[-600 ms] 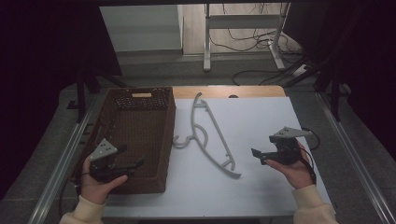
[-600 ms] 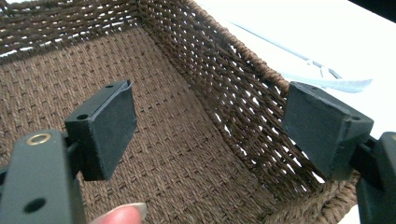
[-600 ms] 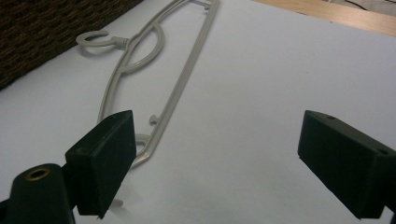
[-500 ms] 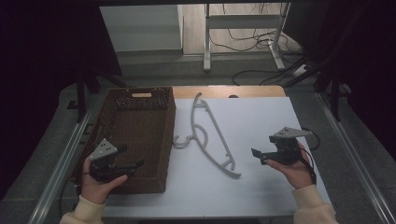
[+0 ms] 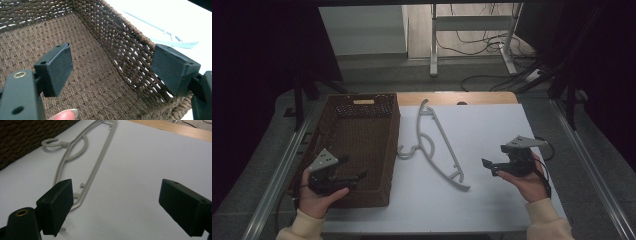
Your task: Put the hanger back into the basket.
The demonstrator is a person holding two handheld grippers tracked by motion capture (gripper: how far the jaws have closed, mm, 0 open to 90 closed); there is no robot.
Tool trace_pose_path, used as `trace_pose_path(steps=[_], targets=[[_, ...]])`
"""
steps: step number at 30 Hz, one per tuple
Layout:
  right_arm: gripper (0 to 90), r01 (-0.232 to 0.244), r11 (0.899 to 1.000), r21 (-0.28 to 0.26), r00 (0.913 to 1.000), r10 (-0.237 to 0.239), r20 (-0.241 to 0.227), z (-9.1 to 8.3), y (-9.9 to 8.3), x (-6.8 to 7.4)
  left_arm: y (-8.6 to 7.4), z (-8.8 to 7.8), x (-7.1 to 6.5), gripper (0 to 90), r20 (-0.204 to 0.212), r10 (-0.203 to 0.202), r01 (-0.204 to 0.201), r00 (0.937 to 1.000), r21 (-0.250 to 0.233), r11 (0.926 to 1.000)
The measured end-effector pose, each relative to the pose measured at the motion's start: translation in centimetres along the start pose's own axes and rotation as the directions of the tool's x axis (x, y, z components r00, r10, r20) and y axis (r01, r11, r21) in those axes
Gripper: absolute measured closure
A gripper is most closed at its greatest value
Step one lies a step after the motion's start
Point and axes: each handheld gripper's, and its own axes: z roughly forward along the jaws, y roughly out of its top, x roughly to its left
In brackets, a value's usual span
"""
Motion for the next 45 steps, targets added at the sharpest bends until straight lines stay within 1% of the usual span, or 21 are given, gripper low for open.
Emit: trace_pose_path(steps=[2,6,8,10,13,14,19,22,31,34,41,45], targets=[[13.7,0.002,1.000,-0.006,0.9999,-0.002,-0.011,-0.1,0.2,0.3,0.0,0.0,0.0,17.7,0.000,-0.001,0.001,1.0000,0.000,1.0000],[13.7,0.011,1.000,-0.003,0.9997,-0.011,-0.020,0.1,0.5,0.7,-0.1,0.0,0.0,17.7,0.000,-0.004,0.004,1.0000,0.000,1.0000],[13.9,0.012,1.000,0.001,0.9994,-0.012,-0.033,0.3,0.6,1.0,-0.1,0.0,0.0,17.7,0.001,-0.003,0.003,1.0000,0.000,1.0000],[14.5,0.023,1.000,0.002,0.9985,-0.023,-0.050,0.4,0.9,1.5,-0.1,0.0,0.0,17.7,0.001,-0.001,0.001,1.0000,0.000,1.0000],[14.9,0.026,1.000,0.004,0.9981,-0.026,-0.057,0.5,1.1,1.8,0.0,0.0,-0.1,17.7,0.002,-0.001,0.001,1.0000,0.001,1.0000],[15.3,0.038,0.999,0.007,0.9971,-0.037,-0.066,0.7,1.4,2.3,0.0,0.1,-0.2,17.7,0.002,-0.001,0.001,1.0000,0.002,1.0000],[15.3,0.043,0.999,0.021,0.9963,-0.042,-0.074,1.2,1.8,2.8,0.0,0.1,-0.3,17.7,0.002,0.003,-0.003,1.0000,0.003,1.0000],[15.5,0.052,0.998,0.034,0.9952,-0.049,-0.085,2.0,2.0,3.2,0.1,0.0,-0.3,17.7,0.001,0.002,-0.002,1.0000,0.001,1.0000],[15.8,0.071,0.996,0.051,0.9920,-0.065,-0.108,3.3,2.5,4.3,0.1,0.1,-0.2,17.7,0.004,0.002,-0.002,1.0000,0.005,1.0000],[16.0,0.082,0.995,0.060,0.9903,-0.074,-0.118,4.1,2.8,4.8,0.1,0.0,-0.2,17.7,0.002,0.001,-0.001,1.0000,0.002,1.0000],[17.0,0.094,0.992,0.080,0.9887,-0.084,-0.124,4.8,3.0,5.6,0.2,-0.1,-0.3,17.8,0.003,0.003,-0.003,1.0000,-0.001,1.0000],[17.9,0.101,0.989,0.105,0.9888,-0.088,-0.121,5.6,3.1,6.1,0.2,0.0,-0.2,17.8,0.003,0.002,-0.002,1.0000,0.001,1.0000]])
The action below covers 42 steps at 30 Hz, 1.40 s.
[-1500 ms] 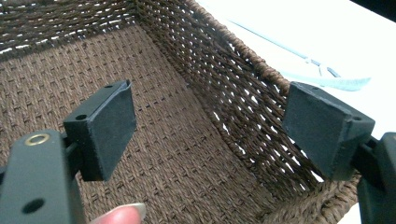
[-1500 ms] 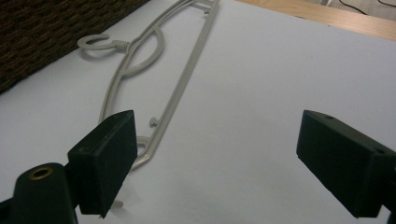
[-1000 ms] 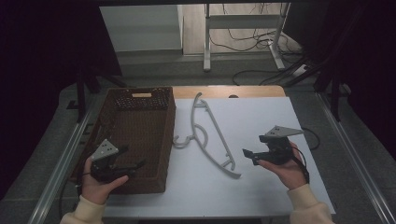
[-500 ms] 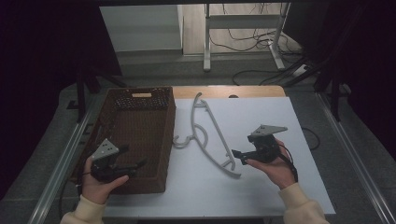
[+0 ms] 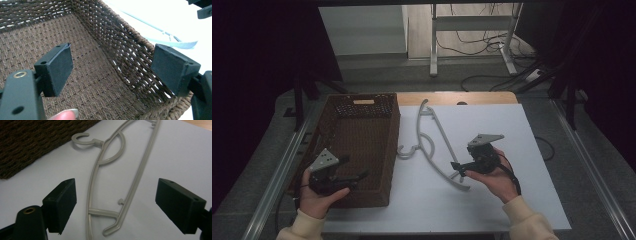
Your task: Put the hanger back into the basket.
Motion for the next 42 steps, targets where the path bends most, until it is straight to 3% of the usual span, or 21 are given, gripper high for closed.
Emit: trace_pose_path(steps=[20,29,38,41,42], targets=[[25.8,0.029,0.994,0.104,0.9993,-0.026,-0.027,3.9,1.7,1.6,0.0,0.0,-0.1,17.8,0.000,0.003,-0.003,1.0000,0.000,1.0000],[31.0,0.038,0.976,0.212,0.9982,-0.027,-0.054,7.2,2.0,2.2,0.0,0.0,-0.1,17.8,0.001,0.002,-0.002,1.0000,-0.002,1.0000],[37.5,0.043,0.960,0.275,0.9969,-0.023,-0.076,8.8,2.0,2.7,0.0,0.0,-0.1,17.8,0.002,0.001,-0.001,1.0000,-0.001,1.0000],[45.0,0.037,0.947,0.319,0.9970,-0.013,-0.077,9.5,1.8,3.0,0.0,0.0,-0.1,17.8,0.003,0.002,-0.002,1.0000,-0.001,1.0000],[45.0,0.037,0.947,0.319,0.9970,-0.013,-0.077,9.5,1.8,3.0,0.0,0.0,0.0,17.8,0.002,0.002,-0.002,1.0000,-0.001,1.0000]])
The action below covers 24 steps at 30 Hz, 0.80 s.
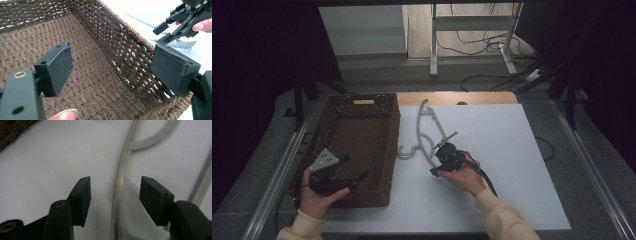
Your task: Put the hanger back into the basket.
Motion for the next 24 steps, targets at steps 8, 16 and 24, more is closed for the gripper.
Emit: trace_pose_path(steps=[8,16,24], targets=[[65.9,-0.007,0.998,0.069,0.9991,0.004,0.041,0.79,-0.09,0.25,-0.04,0.01,0.08,17.8,0.000,-0.004,0.004,1.0000,0.001,1.0000],[81.8,-0.054,0.991,0.120,0.9970,0.047,0.061,0.83,0.43,0.17,-0.02,0.03,-0.01,17.8,0.000,-0.001,0.001,1.0000,0.000,1.0000],[82.7,-0.085,0.988,0.128,0.9957,0.080,0.048,0.66,0.58,-0.42,-0.02,-0.03,0.07,17.8,0.001,0.001,-0.001,1.0000,-0.001,1.0000]])
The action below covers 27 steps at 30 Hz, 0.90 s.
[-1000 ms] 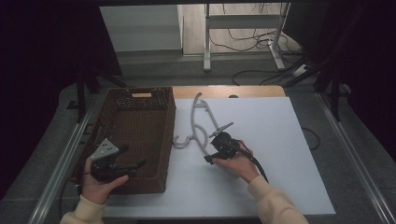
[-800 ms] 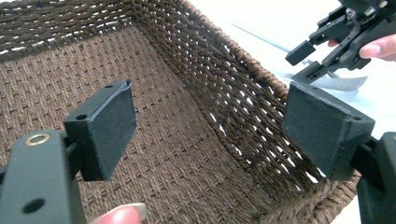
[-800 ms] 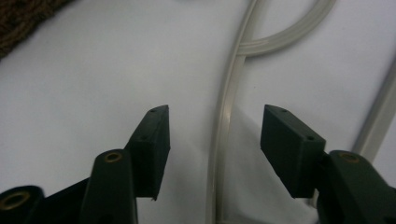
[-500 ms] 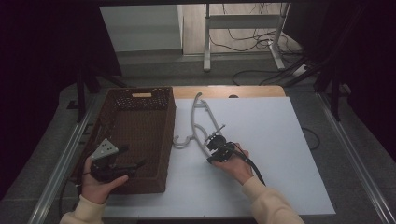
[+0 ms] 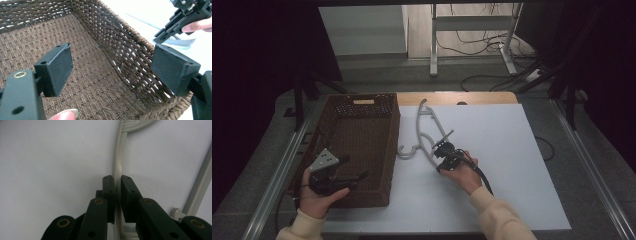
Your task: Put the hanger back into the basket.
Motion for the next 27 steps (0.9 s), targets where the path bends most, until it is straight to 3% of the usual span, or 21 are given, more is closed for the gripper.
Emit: trace_pose_path(steps=[4,5,8,10,12,14,16,23,24,25,26,27], targets=[[82.8,-0.028,0.999,-0.033,0.9984,0.027,-0.049,-0.7,0.0,-0.6,0.0,-0.1,0.0,17.8,0.000,0.001,-0.001,1.0000,-0.002,1.0000],[82.8,-0.044,0.997,-0.063,0.9956,0.038,-0.086,-1.5,-0.1,-1.1,0.0,-0.1,0.1,17.8,0.000,0.001,-0.001,1.0000,-0.003,1.0000],[82.8,-0.064,0.994,-0.086,0.9922,0.054,-0.113,-2.0,-0.1,-1.4,0.0,0.0,0.1,17.9,0.000,0.001,-0.001,1.0000,-0.002,1.0000],[82.8,-0.099,0.987,-0.128,0.9826,0.077,-0.169,-2.8,-0.2,-2.0,0.0,0.0,0.1,17.9,0.000,0.000,0.000,1.0000,-0.002,1.0000],[82.8,-0.112,0.982,-0.152,0.9784,0.083,-0.189,-3.2,-0.2,-2.2,0.0,0.0,0.1,17.9,-0.001,0.001,-0.001,1.0000,-0.003,1.0000],[82.8,-0.115,0.980,-0.162,0.9779,0.083,-0.192,-3.5,-0.2,-2.2,0.0,-0.1,0.1,17.9,-0.001,0.001,-0.001,1.0000,-0.006,1.0000],[82.8,-0.130,0.972,-0.195,0.9711,0.085,-0.223,-4.3,-0.2,-2.3,0.0,-0.1,0.1,18.0,-0.002,0.002,-0.002,1.0000,-0.007,1.0000],[82.7,-0.135,0.960,-0.247,0.9686,0.075,-0.237,-5.9,-0.2,-2.4,0.1,-0.2,0.0,18.1,-0.005,0.000,0.000,1.0000,-0.016,0.9999],[82.7,-0.139,0.956,-0.257,0.9671,0.076,-0.243,-6.1,-0.3,-2.5,0.1,-0.3,0.0,18.2,-0.005,0.002,-0.002,1.0000,-0.018,0.9998],[82.7,-0.156,0.946,-0.285,0.9645,0.084,-0.250,-6.6,-0.4,-2.8,0.1,-0.3,0.0,18.3,-0.006,0.000,0.000,1.0000,-0.020,0.9998],[82.7,-0.156,0.946,-0.285,0.9645,0.084,-0.250,-6.6,-0.4,-2.8,0.2,-0.4,-0.1,18.3,-0.007,0.001,-0.001,1.0000,-0.023,0.9997],[82.8,-0.167,0.939,-0.300,0.9626,0.090,-0.256,-6.9,-0.5,-2.9,0.2,-0.4,-0.1,18.4,-0.006,0.003,-0.003,1.0000,-0.026,0.9997]])
